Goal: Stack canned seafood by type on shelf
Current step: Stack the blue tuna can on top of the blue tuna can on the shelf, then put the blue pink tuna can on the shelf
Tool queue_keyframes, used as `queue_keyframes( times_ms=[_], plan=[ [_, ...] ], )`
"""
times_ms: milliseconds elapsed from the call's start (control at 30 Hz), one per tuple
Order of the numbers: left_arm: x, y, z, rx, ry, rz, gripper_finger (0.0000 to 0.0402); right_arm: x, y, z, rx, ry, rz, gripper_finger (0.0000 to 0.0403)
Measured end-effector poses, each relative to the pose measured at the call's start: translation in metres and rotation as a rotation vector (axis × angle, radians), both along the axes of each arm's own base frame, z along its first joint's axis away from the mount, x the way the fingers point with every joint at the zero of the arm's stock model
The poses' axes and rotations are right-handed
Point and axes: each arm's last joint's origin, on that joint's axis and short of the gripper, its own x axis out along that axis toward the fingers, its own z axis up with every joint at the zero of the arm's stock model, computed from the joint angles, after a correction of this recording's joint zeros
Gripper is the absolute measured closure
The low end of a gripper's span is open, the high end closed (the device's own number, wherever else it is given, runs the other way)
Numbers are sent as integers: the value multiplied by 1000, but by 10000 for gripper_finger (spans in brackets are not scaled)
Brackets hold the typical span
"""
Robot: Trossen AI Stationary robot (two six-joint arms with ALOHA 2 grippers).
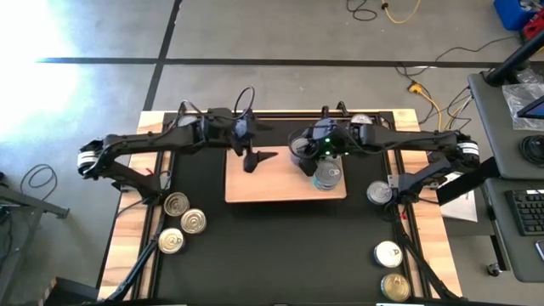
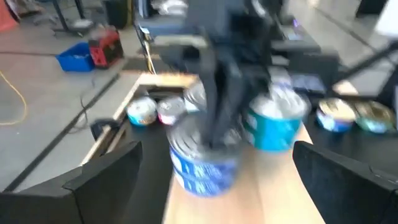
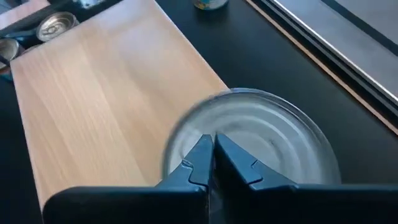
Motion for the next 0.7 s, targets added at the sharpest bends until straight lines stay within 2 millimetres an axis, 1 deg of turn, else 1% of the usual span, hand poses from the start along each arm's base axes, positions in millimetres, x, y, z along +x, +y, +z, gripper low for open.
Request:
queue_keyframes(
  times_ms=[133,200,300,400,500,600,700],
  plan=[
    [-9,-10,-6,6,128,-31,4,-15,5,23,-32,-94,-18,390],
    [-11,-15,-11,28,190,-30,8,-19,10,28,-40,-116,-15,390],
    [-14,-23,-13,57,242,-15,16,-19,18,32,-16,-149,-14,390],
    [-18,-34,-7,63,223,-30,23,-15,30,42,24,-255,-15,390],
    [-20,-42,0,63,185,-36,29,-9,44,53,28,-383,-3,390],
    [-19,-48,1,53,170,-84,33,-5,62,63,26,-492,61,390],
    [-19,-53,1,-17,159,-170,34,-6,84,68,17,-522,161,390]
  ],
)
